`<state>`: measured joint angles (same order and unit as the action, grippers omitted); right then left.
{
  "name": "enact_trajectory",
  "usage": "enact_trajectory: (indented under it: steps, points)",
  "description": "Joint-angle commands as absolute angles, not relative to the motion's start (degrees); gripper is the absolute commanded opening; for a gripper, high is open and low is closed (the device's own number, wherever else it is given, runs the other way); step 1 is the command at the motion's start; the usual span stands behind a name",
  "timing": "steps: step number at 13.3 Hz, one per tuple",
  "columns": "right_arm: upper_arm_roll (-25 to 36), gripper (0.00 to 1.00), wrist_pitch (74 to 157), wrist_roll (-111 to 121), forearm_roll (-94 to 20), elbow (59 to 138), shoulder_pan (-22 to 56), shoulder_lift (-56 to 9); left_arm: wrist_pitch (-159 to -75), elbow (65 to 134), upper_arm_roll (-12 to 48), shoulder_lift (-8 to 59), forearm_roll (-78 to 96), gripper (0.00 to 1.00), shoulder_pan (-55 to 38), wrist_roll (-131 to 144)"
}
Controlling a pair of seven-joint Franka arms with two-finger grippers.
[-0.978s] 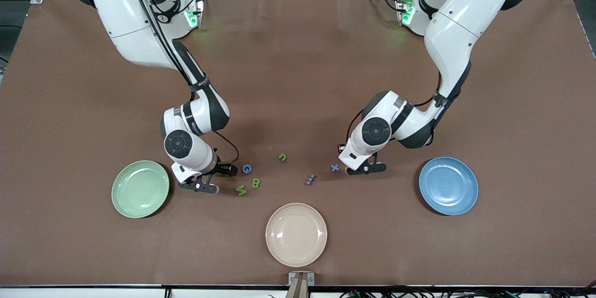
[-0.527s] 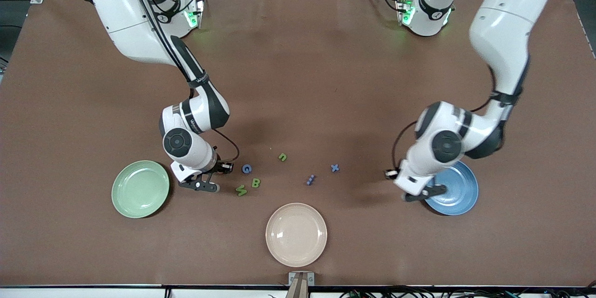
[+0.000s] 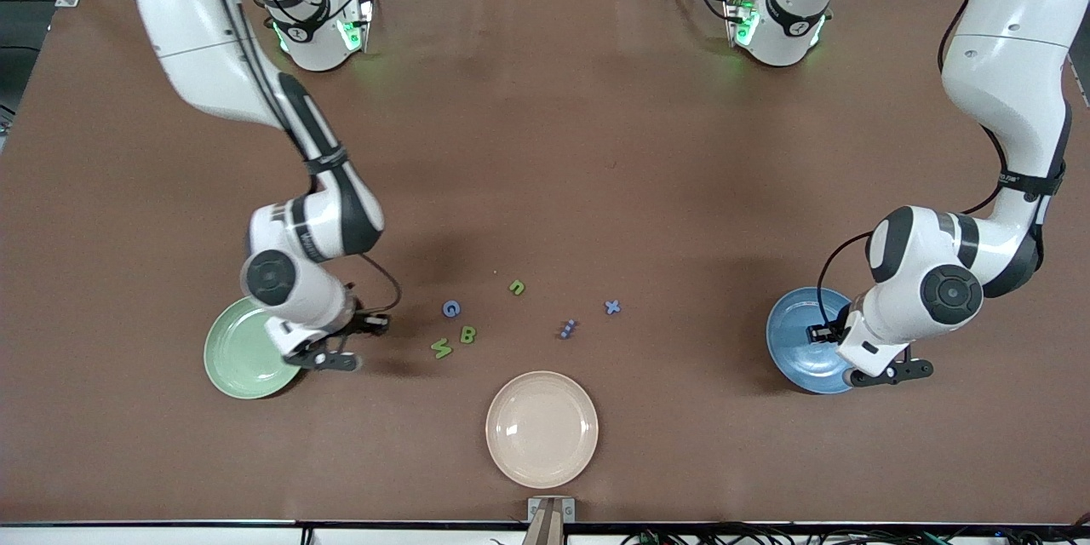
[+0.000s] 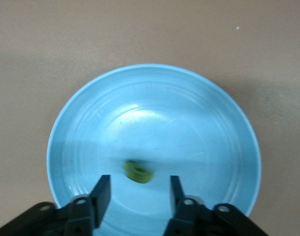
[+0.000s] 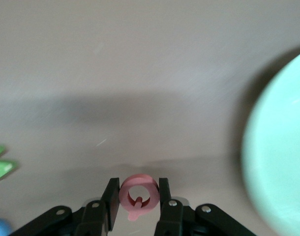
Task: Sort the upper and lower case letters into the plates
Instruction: 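Drop the green letter on the blue plate while the right gripper carries pink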
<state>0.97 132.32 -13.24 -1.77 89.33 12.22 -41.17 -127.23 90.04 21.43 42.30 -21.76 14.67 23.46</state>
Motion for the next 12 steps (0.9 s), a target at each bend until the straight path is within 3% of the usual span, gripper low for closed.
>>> enact_trajectory:
  steps: [1,3,4,5,7,8,10,12]
  points:
    - [0.0,0.04,131.13,-2.15,-0.19,87.9,6.43,-40.52,-126.74,90.17,22.76,41.13,-22.51,1.0,13.81,25.22]
    - [-0.09,0.08,131.57,3.31,5.68,87.19,3.53,-40.87,-126.74,90.09,25.56,40.78,-22.5,1.0,10.92,33.7]
    - [-0.09,0.17,131.75,4.3,8.5,87.19,2.82,-41.22,-126.74,89.91,26.01,41.22,-22.59,1.0,8.46,38.27]
    - [-0.09,0.41,131.84,4.22,9.57,87.19,2.99,-41.48,-126.83,89.83,26.02,41.74,-22.5,1.0,4.35,42.67]
    - [-0.18,0.8,132.18,3.78,9.14,87.27,3.34,-41.48,-126.91,86.15,25.66,44.37,-22.41,0.98,-2.35,50.33]
    - [-0.26,0.86,132.19,3.61,8.79,87.36,3.51,-41.48,-127.0,83.96,25.66,46.04,-22.5,0.94,-5.42,53.32]
    - [-0.79,0.88,132.01,2.73,8.53,87.36,5.0,-41.4,-127.09,80.96,25.31,49.03,-22.33,0.74,-10.35,58.16]
    - [-2.1,0.88,131.66,-6.63,8.53,87.36,8.33,-41.13,-127.35,79.11,25.23,51.67,-22.5,0.64,-13.08,62.39]
